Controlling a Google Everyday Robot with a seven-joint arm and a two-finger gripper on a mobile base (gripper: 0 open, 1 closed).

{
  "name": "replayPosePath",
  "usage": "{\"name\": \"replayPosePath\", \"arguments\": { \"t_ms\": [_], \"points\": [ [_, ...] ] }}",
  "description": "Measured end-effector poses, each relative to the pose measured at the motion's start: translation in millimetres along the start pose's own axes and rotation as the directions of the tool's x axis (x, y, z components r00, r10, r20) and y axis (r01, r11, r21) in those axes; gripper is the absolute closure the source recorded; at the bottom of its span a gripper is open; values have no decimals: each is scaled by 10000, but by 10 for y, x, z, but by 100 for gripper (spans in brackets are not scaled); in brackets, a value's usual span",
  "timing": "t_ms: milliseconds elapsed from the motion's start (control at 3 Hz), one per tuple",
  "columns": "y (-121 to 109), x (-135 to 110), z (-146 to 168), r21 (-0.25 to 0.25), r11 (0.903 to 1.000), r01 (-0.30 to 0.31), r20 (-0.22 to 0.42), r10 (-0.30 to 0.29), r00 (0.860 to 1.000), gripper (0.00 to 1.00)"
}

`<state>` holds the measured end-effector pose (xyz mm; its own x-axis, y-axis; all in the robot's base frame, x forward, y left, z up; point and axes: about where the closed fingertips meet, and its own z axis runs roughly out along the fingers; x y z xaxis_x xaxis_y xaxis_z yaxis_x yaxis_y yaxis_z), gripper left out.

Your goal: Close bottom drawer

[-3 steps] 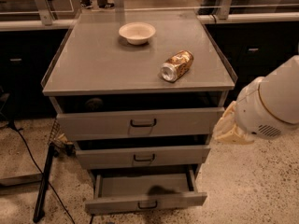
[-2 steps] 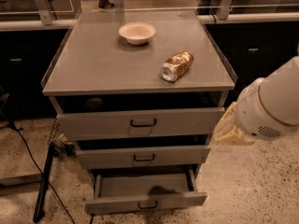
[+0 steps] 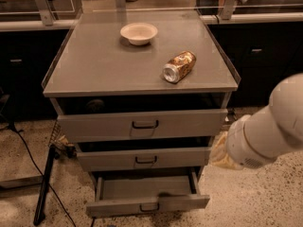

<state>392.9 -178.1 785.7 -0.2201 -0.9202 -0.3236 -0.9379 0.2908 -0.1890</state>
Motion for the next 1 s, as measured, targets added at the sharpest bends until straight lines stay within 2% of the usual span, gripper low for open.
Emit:
{"name": "replayPosePath", "arguments": {
  "t_ms": [333,667,1000],
  "points": [
    [135,244,527,25,10000,61,-10,-61,10000,100],
    [312,577,1293,-355,9992,-201,63,203,9998,100],
    [312,578,1296,-358,9992,-203,62,205,9998,100]
  ]
}}
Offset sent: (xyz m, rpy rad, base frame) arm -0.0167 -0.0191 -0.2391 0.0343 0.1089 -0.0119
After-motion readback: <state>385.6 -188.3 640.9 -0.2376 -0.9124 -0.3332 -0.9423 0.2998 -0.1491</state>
